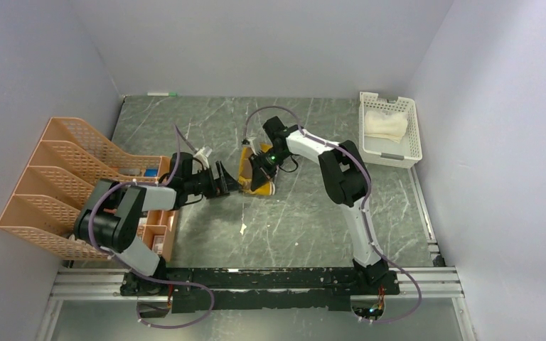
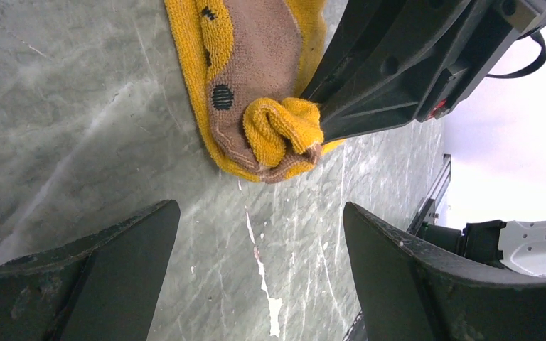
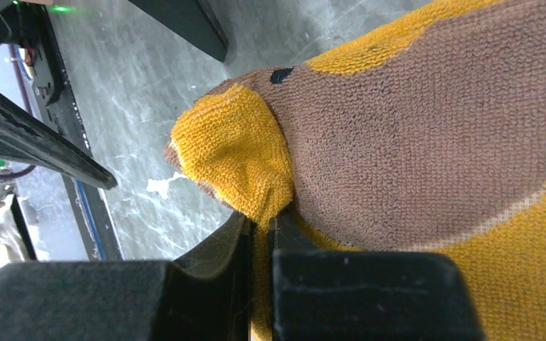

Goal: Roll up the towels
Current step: Roll the towel at the center of the board.

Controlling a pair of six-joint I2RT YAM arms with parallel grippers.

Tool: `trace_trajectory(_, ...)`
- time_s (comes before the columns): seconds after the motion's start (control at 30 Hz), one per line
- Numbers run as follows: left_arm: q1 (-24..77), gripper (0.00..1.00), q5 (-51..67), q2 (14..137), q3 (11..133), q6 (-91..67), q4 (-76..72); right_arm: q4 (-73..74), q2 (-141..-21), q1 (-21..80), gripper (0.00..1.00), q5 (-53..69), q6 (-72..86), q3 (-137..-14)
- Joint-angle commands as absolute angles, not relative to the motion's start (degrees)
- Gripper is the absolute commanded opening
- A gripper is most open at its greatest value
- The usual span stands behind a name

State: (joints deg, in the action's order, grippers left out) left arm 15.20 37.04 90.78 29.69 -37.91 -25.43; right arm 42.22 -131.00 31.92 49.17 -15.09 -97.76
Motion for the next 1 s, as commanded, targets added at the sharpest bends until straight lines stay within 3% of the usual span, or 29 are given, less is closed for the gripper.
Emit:
trace_trajectory(0.0, 16.39, 0.97, 39.94, 93.51, 32.07, -36.48, -29.96, 46.72, -133.49, 31.82, 0.0, 51.99, -13.53, -100.35)
trace_trajectory(0.43, 20.4, 0.97, 29.01, 105.17, 41.19, -35.12, -24.36, 46.87, -131.92, 31.55, 0.0, 53.61, -13.95, -99.83)
trace_trajectory(0.63, 19.58, 0.81, 30.07, 104.51, 38.78, -36.29, -26.48, 46.71, -130.9, 30.49, 0.0, 54.32, -14.53, -98.9)
trace_trajectory(0.7, 18.39, 0.83, 31.86, 103.46, 37.09, -36.7, -28.32, 46.63, -130.49, 30.13, 0.0, 54.69, -14.65, -98.59)
trace_trajectory(0.83, 16.29, 0.99, 34.77, 100.76, 33.8, -36.35, -31.54, 46.24, -129.93, 29.55, 0.0, 55.28, -14.8, -97.93)
trace_trajectory(0.97, 16.26, 1.0, 36.67, 102.38, 34.45, -35.2, -32.09, 46.11, -130.15, 29.35, 0.0, 55.61, -14.68, -98.36)
